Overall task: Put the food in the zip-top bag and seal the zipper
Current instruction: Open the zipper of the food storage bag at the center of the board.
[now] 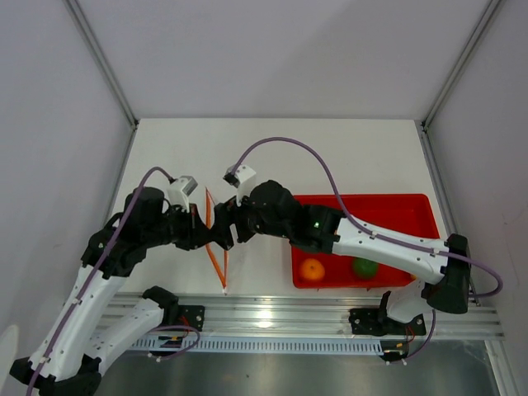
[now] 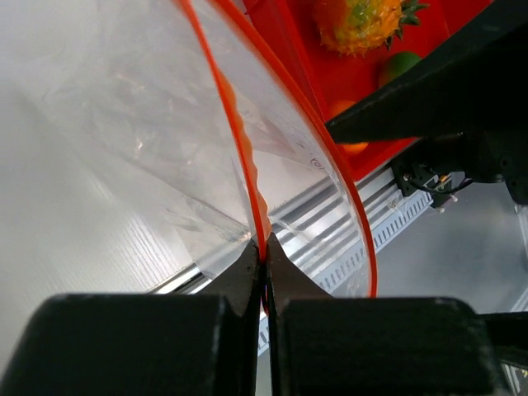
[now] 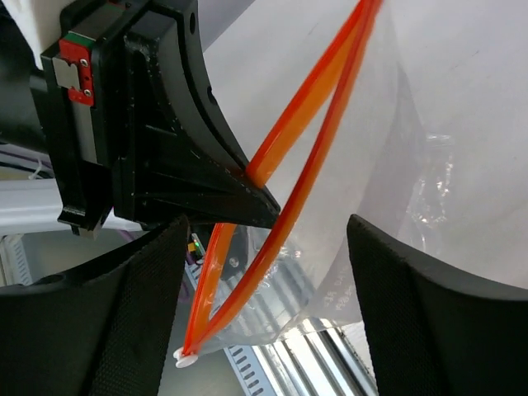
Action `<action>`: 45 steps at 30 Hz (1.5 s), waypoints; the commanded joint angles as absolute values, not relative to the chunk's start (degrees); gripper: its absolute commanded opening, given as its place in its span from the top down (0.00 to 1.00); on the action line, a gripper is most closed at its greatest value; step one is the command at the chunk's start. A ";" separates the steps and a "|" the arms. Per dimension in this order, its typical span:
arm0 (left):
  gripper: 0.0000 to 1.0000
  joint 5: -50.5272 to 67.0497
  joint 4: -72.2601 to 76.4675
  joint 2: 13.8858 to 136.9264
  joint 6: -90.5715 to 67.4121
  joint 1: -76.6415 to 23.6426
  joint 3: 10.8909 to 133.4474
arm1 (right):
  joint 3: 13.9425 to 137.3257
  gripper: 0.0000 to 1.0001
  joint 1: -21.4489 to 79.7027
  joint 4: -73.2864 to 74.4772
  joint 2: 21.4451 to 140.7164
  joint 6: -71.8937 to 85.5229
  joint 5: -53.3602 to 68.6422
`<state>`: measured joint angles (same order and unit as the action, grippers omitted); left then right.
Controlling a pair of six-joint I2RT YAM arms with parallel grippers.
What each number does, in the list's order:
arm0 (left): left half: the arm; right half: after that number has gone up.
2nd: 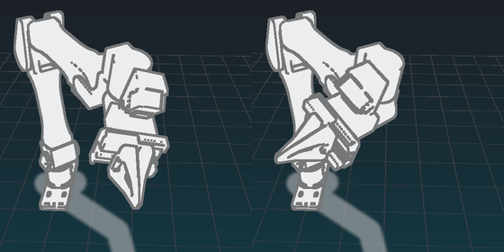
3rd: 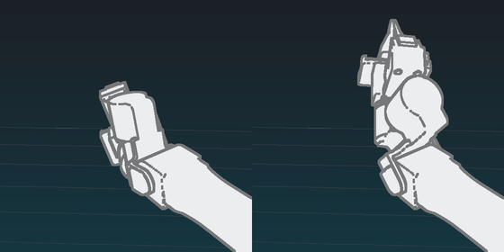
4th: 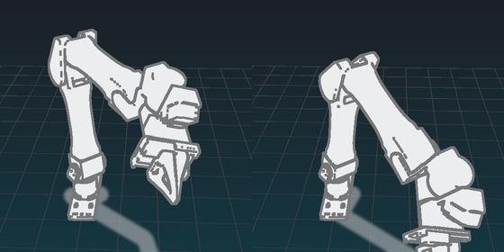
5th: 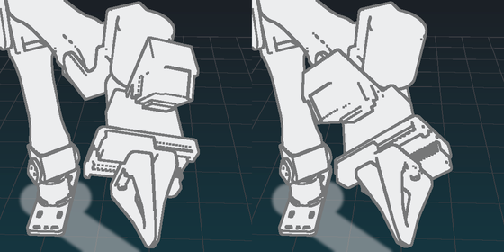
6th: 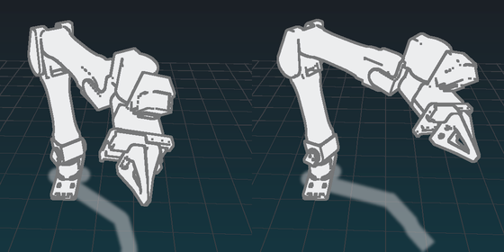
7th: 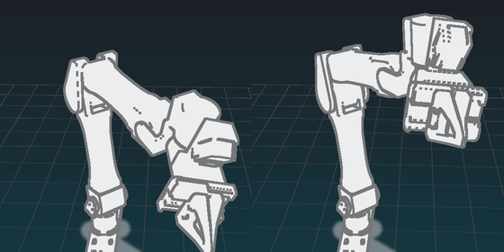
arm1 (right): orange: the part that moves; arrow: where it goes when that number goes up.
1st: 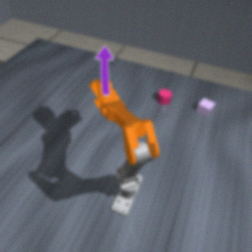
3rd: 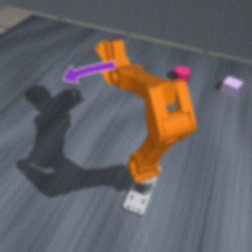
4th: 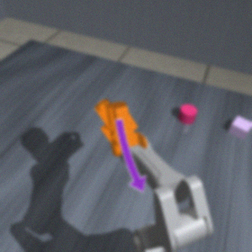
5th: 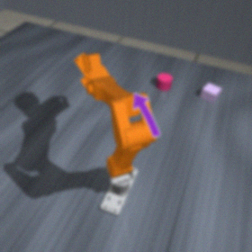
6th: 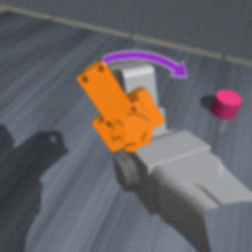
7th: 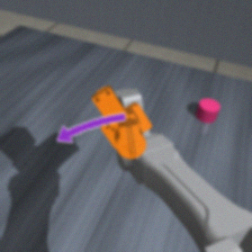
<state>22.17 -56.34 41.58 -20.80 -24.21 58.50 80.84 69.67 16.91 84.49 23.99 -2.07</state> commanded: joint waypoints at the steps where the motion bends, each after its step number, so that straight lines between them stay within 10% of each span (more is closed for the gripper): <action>1: 0.99 19.43 -53.96 42.01 -22.06 -25.49 59.41 | 85.25 0.23 70.40 20.38 86.48 25.75 -3.77; 14: 0.99 12.40 -57.47 38.76 -21.80 -25.75 62.84 | 82.80 1.00 68.82 29.71 87.02 29.09 -15.12; 38: 0.99 20.21 -56.08 38.31 -19.86 -25.75 56.52 | 67.23 1.00 59.33 16.35 89.12 30.59 -1.94; 45: 0.99 20.57 -48.87 41.30 -22.49 -25.66 51.52 | 66.54 0.77 59.24 17.23 89.12 29.88 -2.46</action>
<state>19.75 -54.19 40.42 -21.10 -25.39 53.23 67.11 59.57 18.39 88.99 30.44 -2.26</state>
